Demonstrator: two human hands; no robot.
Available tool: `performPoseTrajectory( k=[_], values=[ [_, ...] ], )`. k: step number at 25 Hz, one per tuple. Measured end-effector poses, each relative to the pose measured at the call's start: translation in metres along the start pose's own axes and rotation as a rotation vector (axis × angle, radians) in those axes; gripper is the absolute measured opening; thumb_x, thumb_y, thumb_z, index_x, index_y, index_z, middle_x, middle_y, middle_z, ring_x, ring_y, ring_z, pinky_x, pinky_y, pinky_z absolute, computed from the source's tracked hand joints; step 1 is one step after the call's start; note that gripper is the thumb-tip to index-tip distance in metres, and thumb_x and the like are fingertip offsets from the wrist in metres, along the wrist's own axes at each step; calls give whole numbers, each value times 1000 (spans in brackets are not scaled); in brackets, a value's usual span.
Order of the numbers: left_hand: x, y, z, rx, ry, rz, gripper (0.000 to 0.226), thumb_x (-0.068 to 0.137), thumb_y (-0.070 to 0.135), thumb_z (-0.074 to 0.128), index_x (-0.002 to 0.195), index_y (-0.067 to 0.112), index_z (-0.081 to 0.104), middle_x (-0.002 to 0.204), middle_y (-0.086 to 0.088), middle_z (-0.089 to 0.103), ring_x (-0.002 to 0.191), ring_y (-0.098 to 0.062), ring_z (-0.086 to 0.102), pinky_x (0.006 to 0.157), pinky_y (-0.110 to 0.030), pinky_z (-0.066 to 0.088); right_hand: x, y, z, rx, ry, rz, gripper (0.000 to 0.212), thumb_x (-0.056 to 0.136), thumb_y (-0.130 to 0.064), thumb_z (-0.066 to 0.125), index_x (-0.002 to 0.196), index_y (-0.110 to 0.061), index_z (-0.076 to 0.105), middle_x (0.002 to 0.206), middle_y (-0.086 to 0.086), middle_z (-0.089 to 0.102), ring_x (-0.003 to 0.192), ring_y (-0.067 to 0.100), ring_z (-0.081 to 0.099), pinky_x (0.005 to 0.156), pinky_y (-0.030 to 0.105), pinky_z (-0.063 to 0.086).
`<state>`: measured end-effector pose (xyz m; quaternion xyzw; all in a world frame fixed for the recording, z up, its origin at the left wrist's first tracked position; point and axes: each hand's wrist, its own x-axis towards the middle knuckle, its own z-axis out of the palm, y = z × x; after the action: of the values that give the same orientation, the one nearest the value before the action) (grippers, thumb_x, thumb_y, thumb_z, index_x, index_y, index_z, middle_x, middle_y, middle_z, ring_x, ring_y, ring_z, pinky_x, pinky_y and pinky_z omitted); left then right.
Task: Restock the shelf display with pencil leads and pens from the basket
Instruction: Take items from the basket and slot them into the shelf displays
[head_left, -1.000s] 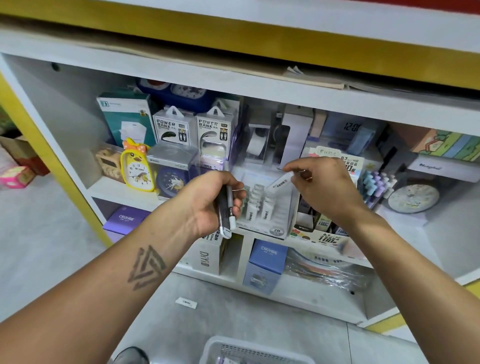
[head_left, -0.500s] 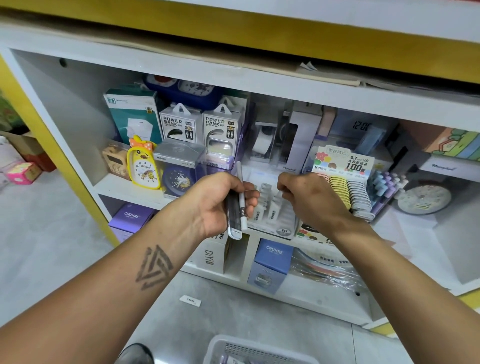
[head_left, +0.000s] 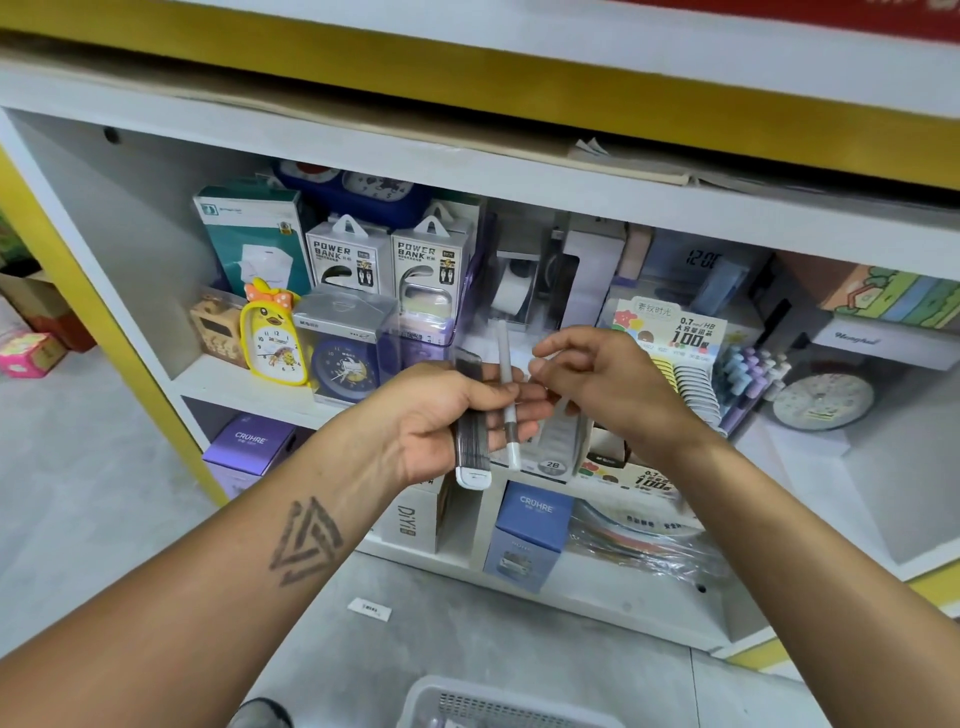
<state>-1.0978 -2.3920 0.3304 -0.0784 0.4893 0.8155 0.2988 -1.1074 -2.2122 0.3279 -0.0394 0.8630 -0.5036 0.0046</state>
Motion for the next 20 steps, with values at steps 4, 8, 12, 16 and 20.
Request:
performPoseTrajectory(
  k=[4,8,12,16,20],
  values=[
    [7,-2,12,-90,67,88,14,91,-11,55,103,-9,62,105,-24,72,88,-30,72,70,-44,62,-18,-1,-9,146,-166,125,49,79,-38,78,101,-6,49,76,14,75,65,31,73,55,35,55],
    [12,-9,34,-120,9,113,17,93,-4,55,106,-13,62,104,-24,72,82,-26,75,62,-38,62,-33,6,-29,371,-159,94,37,79,-4,79,103,-4,50,76,22,72,65,32,71,56,30,57],
    [17,-16,56,-21,-9,109,15,96,9,59,106,-1,59,99,-28,72,72,-32,74,55,-33,60,-43,14,-76,456,105,45,22,75,-9,79,94,-1,70,73,12,71,58,18,62,54,23,49],
    [23,-25,70,236,22,-5,32,94,39,59,93,8,65,75,-14,71,40,-13,41,37,-16,26,-58,30,-131,730,248,56,11,82,-12,73,90,-4,75,72,7,65,61,13,54,56,18,47],
    [30,-37,85,200,-100,-98,56,90,38,35,108,-5,65,70,-13,56,50,-17,36,46,-24,26,-77,48,-169,623,319,38,17,88,-18,69,89,-1,74,77,8,65,62,10,52,56,18,46]
  ],
)
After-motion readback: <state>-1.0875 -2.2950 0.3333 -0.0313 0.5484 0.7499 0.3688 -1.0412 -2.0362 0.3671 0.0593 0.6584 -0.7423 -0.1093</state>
